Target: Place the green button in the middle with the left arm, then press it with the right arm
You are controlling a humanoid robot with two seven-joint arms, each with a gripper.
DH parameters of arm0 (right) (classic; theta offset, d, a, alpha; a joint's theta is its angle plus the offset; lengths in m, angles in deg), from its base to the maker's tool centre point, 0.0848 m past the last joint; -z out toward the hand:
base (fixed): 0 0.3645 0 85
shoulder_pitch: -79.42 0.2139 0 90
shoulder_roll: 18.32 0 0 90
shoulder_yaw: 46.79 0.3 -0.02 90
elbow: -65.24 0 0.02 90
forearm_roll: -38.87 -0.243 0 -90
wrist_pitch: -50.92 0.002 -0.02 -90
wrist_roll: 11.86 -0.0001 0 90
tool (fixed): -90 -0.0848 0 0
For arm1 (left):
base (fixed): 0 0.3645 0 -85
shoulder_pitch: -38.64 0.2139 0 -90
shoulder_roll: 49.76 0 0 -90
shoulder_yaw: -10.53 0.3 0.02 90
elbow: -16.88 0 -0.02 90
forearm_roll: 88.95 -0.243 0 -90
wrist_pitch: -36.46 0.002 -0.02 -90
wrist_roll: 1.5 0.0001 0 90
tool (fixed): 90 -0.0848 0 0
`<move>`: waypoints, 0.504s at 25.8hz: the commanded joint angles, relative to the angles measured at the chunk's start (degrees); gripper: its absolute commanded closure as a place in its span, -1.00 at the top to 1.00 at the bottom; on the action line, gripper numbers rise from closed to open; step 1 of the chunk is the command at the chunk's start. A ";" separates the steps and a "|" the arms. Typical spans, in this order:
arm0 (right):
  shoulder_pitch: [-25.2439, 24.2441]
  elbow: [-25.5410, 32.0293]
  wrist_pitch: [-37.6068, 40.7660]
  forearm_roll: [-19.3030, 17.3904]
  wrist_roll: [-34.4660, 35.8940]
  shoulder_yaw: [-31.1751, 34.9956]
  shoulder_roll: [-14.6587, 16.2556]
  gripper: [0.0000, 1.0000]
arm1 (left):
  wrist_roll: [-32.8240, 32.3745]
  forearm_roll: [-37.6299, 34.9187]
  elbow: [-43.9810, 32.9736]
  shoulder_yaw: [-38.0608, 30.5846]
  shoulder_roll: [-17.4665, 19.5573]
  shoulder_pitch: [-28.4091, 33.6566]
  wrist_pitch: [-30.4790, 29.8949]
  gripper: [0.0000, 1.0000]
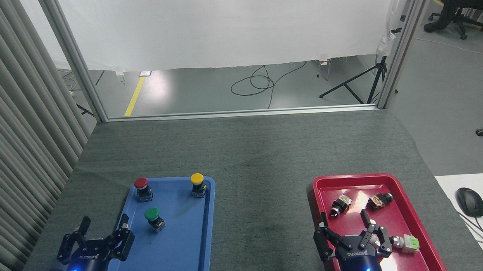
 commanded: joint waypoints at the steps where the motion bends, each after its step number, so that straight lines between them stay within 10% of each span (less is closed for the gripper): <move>1: 0.00 -0.05 0.09 0.00 0.01 0.02 -0.51 0.98 | 0.48 -0.04 -0.08 0.00 -0.53 0.54 0.00 0.99; 13: 0.00 -0.05 0.09 0.00 0.01 0.02 -0.51 0.98 | 1.89 -4.00 -0.25 0.09 -2.20 0.01 0.97 0.99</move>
